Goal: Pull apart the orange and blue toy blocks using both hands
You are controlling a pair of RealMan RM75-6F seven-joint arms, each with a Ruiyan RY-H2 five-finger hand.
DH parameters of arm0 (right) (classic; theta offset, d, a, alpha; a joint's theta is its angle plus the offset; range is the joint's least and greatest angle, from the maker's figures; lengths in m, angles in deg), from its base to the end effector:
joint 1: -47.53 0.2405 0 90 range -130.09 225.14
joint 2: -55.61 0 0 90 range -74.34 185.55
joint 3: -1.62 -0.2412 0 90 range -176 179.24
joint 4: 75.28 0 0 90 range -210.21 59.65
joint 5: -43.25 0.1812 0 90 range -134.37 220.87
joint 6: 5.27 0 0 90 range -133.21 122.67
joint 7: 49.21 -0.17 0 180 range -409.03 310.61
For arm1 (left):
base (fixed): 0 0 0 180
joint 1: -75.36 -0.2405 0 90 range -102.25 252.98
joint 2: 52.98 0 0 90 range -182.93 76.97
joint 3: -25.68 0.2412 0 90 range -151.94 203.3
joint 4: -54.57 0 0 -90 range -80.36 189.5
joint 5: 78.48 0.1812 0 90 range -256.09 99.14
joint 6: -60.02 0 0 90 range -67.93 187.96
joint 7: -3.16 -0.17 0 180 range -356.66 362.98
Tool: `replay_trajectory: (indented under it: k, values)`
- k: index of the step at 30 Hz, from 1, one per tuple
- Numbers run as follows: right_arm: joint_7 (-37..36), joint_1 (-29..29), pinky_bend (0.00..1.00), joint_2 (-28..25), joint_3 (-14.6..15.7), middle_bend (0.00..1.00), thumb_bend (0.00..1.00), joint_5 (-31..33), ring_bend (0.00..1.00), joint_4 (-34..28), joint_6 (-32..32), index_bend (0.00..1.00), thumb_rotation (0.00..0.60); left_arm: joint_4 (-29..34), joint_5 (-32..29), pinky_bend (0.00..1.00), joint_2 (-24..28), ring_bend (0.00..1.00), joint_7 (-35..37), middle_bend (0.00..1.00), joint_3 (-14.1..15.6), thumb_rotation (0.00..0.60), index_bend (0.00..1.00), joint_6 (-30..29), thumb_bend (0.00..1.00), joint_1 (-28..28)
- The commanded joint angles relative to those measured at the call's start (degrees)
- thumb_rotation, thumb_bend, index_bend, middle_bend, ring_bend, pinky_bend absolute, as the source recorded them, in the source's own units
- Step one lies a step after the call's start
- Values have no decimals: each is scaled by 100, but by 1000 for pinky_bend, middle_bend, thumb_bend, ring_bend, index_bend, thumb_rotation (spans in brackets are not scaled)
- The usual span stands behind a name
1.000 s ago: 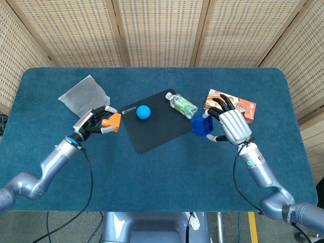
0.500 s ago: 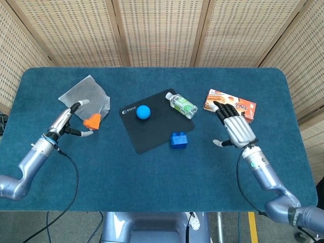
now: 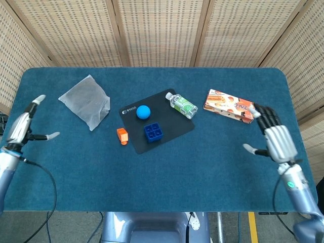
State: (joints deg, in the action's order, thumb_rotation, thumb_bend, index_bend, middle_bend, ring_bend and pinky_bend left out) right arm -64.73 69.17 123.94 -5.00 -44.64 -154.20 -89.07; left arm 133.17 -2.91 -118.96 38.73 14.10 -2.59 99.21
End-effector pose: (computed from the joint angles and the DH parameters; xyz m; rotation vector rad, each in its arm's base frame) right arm -0.2363 -0.2984 0.1844 1.4952 -0.7644 1.2532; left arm -0.2763 0.3329 0.1805 -1.2531 -1.3160 -1.2496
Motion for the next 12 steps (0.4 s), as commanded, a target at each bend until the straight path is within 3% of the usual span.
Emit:
replay_trajectory:
  k: [1,5,12]
  values:
    - [152,-432,0,49,224,0,0,-58,0,239,-359,0,600,951,-367,0,437,0,-1374,0,254,600,0,-936,0,-800]
    - [688,-795,0,17,353,0,0,51,0,22,-569,0,600,1598,-222,0,692,0,-2330,0,554,600,0,-1565,0,-1246]
    - [1194,-1132,0,-46,419,0,0,77,0,-363,-791,0,600,1889,-104,0,776,0,-2790,0,782,600,0,-1739,0,-1510]
